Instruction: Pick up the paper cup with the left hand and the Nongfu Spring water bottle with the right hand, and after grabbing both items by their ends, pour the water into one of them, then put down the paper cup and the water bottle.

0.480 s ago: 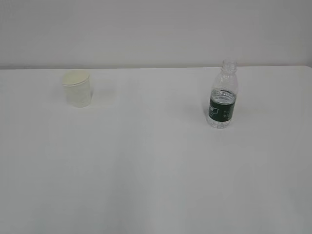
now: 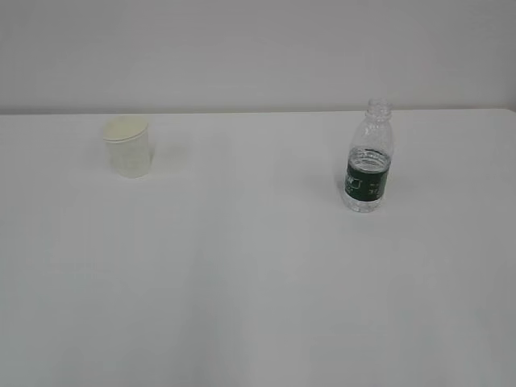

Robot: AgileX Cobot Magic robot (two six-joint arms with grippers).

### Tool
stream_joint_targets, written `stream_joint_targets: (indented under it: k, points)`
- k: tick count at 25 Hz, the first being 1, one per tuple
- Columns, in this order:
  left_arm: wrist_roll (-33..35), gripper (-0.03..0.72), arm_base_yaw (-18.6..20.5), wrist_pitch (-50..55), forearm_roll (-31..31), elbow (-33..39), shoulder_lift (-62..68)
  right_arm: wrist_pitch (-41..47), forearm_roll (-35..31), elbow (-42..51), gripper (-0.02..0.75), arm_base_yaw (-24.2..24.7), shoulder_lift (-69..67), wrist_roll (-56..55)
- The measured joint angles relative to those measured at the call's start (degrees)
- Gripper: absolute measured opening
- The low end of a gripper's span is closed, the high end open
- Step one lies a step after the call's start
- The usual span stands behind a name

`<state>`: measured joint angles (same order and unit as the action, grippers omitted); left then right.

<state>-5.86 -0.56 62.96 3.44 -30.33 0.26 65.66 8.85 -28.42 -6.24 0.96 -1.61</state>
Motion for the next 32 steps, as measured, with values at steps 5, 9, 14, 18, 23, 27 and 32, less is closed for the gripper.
stream_joint_targets:
  k: [5, 9, 14, 18, 23, 27, 32]
  points:
    - [0.0, 0.47, 0.0, 0.0, 0.0, 0.0, 0.0, 0.0, 0.0, 0.0, 0.575, 0.0, 0.0, 0.0]
    - [0.0, 0.465, 0.0, 0.0, 0.0, 0.0, 0.0, 0.0, 0.0, 0.0, 0.575, 0.0, 0.0, 0.0]
    - [0.0, 0.457, 0.0, 0.0, 0.0, 0.0, 0.0, 0.0, 0.0, 0.0, 0.575, 0.0, 0.0, 0.0]
    - [0.0, 0.446, 0.0, 0.0, 0.0, 0.0, 0.0, 0.0, 0.0, 0.0, 0.575, 0.0, 0.0, 0.0]
    - [0.0, 0.442, 0.0, 0.0, 0.0, 0.0, 0.0, 0.0, 0.0, 0.0, 0.575, 0.0, 0.0, 0.0]
    - [0.0, 0.436, 0.0, -0.11, 0.51, 0.0, 0.0, 0.0, 0.12, 0.0, 0.575, 0.0, 0.0, 0.0]
    - [0.0, 0.369, 0.0, -1.32, 1.09, -0.51, 0.0, -2.21, 0.61, -0.82, 0.575, 0.0, 0.0, -0.34]
